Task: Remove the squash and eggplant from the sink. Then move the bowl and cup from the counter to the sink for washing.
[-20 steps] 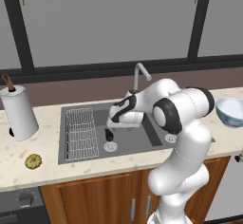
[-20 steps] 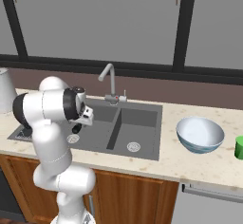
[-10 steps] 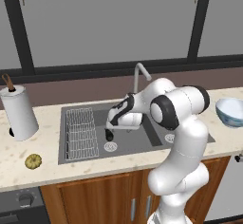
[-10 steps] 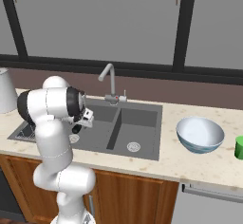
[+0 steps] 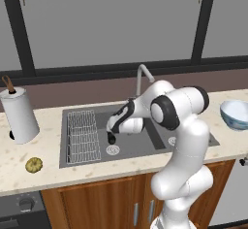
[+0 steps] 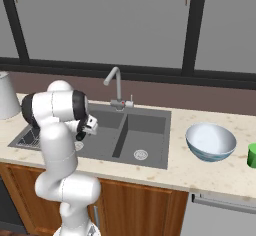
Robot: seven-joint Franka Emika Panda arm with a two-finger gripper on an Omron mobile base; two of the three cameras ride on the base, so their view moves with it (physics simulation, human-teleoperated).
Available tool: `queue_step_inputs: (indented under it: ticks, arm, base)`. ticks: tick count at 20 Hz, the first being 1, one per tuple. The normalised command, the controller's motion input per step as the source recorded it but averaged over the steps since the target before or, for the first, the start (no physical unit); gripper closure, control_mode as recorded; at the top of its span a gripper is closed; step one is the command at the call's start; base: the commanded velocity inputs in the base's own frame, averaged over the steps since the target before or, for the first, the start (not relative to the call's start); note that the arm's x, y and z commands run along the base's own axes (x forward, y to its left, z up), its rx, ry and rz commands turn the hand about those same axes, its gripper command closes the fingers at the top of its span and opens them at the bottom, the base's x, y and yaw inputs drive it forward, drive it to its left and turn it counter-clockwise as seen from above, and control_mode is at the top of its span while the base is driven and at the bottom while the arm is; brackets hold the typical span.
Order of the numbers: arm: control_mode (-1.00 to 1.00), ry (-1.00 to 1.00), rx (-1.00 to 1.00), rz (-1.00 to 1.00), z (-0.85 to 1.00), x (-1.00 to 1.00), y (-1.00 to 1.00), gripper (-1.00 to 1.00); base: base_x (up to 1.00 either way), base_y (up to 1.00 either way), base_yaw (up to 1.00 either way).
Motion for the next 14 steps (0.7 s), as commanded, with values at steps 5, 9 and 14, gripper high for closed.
queue_step_inputs:
  ticks: [5,9,14]
  arm:
    - [-1.00,-0.02,0.00,-0.01,-0.11,0.14,0.00,-1.00]
    - [-1.00,0.00,0.00,0.00,-0.10,0.18,0.00,-1.00]
    - [-1.00,0.00,0.00,0.00,-0.09,0.19,0.04,-1.00]
  base:
    - [0.00,0.00,0.00]
    - [0.00,0.00,0.00]
    - [0.00,0.00,0.00]
